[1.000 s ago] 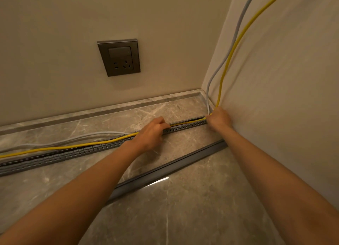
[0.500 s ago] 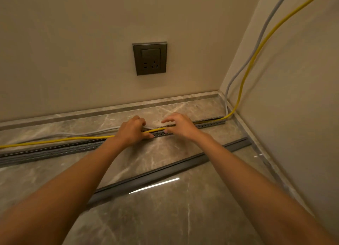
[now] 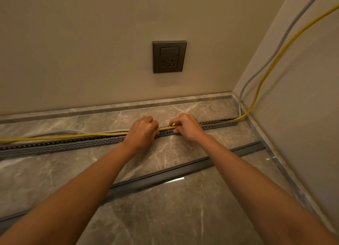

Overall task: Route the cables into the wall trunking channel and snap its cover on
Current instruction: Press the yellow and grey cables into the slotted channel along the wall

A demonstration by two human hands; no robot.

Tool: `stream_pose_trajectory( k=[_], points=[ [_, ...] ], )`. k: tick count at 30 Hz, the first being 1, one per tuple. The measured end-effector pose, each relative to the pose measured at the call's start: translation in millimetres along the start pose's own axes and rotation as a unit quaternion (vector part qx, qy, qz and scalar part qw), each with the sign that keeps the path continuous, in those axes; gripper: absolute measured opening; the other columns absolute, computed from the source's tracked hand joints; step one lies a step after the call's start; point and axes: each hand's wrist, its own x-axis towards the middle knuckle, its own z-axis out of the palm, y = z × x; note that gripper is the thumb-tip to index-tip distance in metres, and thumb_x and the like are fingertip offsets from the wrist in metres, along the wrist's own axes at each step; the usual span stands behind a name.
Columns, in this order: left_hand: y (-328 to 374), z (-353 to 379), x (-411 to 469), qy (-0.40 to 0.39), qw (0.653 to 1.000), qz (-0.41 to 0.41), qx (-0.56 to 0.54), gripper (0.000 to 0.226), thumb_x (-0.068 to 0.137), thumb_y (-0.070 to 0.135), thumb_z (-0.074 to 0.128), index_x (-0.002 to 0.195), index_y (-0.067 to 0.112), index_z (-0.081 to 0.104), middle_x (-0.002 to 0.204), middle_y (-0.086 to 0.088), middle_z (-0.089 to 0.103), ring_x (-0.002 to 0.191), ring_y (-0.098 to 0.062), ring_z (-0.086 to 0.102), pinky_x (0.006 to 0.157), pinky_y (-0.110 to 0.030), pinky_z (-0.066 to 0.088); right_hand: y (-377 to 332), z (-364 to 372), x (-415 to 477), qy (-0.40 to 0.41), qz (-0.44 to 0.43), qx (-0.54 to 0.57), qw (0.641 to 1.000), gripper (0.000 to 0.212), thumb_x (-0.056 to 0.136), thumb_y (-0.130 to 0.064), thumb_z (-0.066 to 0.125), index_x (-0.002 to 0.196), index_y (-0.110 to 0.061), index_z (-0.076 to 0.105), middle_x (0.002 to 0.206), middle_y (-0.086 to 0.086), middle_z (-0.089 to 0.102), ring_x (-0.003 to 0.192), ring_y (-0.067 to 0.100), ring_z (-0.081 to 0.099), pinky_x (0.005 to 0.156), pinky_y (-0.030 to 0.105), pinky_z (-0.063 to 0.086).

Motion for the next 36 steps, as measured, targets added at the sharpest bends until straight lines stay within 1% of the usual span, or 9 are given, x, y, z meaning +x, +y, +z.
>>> stream_pose_trajectory(
  k=[2, 6, 12, 18, 21, 27, 29, 32, 36],
  points=[
    [-1, 1, 0, 0.007, 1.0, 0.007, -0.002, 0.013, 0.084, 0.005, 0.062, 0.088, -0.006, 0.069, 0.09, -0.025, 0.066, 0.085, -0.04, 0.062, 0.067, -0.044, 0.051, 0, -1, 1, 0.001, 0.006, 0.005, 1.0, 0.027, 0.079, -0.003, 0.068, 0.104, -0.012, 0.072, 0.108, 0.014, 0.069, 0.101, 0.026, 0.06, 0.076, 0.021, 0.036],
    [-2, 0, 2, -0.028, 1.0, -0.013, -0.002, 0.02, 0.091, 0.006, 0.052, 0.101, -0.003, 0.066, 0.101, -0.023, 0.063, 0.095, -0.036, 0.057, 0.075, -0.042, 0.048, 1, 0, 2, 0.0, 0.015, 0.012, 1.0, 0.029, 0.079, -0.004, 0.068, 0.106, -0.012, 0.072, 0.109, 0.014, 0.07, 0.099, 0.025, 0.062, 0.078, 0.023, 0.041],
    [2, -4, 10, -0.05, 0.997, -0.06, -0.006, 0.018, 0.089, 0.004, 0.052, 0.102, 0.001, 0.064, 0.106, -0.02, 0.062, 0.096, -0.035, 0.057, 0.076, -0.039, 0.046, 1, 7, -2, 0.037, 0.029, 0.015, 0.999, 0.028, 0.083, -0.005, 0.066, 0.11, -0.008, 0.069, 0.116, 0.014, 0.067, 0.11, 0.028, 0.059, 0.097, 0.031, 0.045],
    [8, 0, 11, -0.006, 0.98, -0.171, -0.099, 0.014, 0.088, 0.008, 0.059, 0.1, 0.0, 0.058, 0.106, -0.02, 0.064, 0.098, -0.035, 0.058, 0.083, -0.042, 0.047, 1, 11, -8, 0.061, -0.011, -0.022, 0.998, 0.026, 0.084, -0.003, 0.063, 0.11, -0.002, 0.066, 0.114, 0.013, 0.058, 0.108, 0.025, 0.053, 0.095, 0.031, 0.042],
    [12, 1, 13, 0.001, 0.975, -0.199, -0.098, 0.012, 0.087, 0.006, 0.058, 0.095, 0.001, 0.065, 0.107, -0.02, 0.065, 0.1, -0.034, 0.058, 0.086, -0.041, 0.048, 0, 8, -8, 0.07, -0.015, -0.035, 0.997, 0.016, 0.083, -0.005, 0.065, 0.098, -0.003, 0.067, 0.11, 0.013, 0.064, 0.105, 0.026, 0.056, 0.089, 0.032, 0.044],
    [17, -6, 27, -0.025, 0.967, -0.238, -0.087, 0.02, 0.081, 0.002, 0.055, 0.096, 0.002, 0.07, 0.106, -0.02, 0.07, 0.104, -0.036, 0.061, 0.089, -0.04, 0.05, 0, 5, -8, 0.045, -0.028, -0.079, 0.995, 0.019, 0.089, -0.008, 0.057, 0.103, -0.004, 0.07, 0.112, 0.015, 0.064, 0.111, 0.028, 0.051, 0.093, 0.037, 0.043],
    [19, -4, 26, -0.016, 0.971, -0.223, -0.082, 0.02, 0.082, 0.001, 0.056, 0.097, 0.003, 0.069, 0.107, -0.02, 0.069, 0.105, -0.035, 0.059, 0.088, -0.039, 0.049, 1, 6, -11, 0.045, -0.039, -0.091, 0.994, 0.021, 0.091, -0.012, 0.054, 0.104, -0.004, 0.07, 0.112, 0.015, 0.061, 0.111, 0.028, 0.049, 0.093, 0.038, 0.043],
    [18, 4, 18, -0.017, 0.991, -0.131, -0.027, 0.022, 0.084, -0.002, 0.054, 0.103, 0.001, 0.065, 0.11, -0.022, 0.061, 0.105, -0.036, 0.054, 0.084, -0.04, 0.045, 3, 8, -14, 0.048, -0.046, -0.097, 0.993, 0.024, 0.092, -0.013, 0.054, 0.11, -0.005, 0.067, 0.114, 0.014, 0.059, 0.112, 0.028, 0.048, 0.095, 0.037, 0.042],
    [9, 5, 15, -0.065, 0.996, -0.038, 0.057, 0.023, 0.092, 0.006, 0.048, 0.111, 0.002, 0.06, 0.112, -0.019, 0.059, 0.1, -0.035, 0.056, 0.079, -0.04, 0.045, 3, 11, -13, 0.034, -0.052, -0.129, 0.99, 0.027, 0.094, -0.01, 0.051, 0.117, -0.005, 0.063, 0.117, 0.016, 0.06, 0.115, 0.031, 0.046, 0.097, 0.039, 0.043]
  ],
)
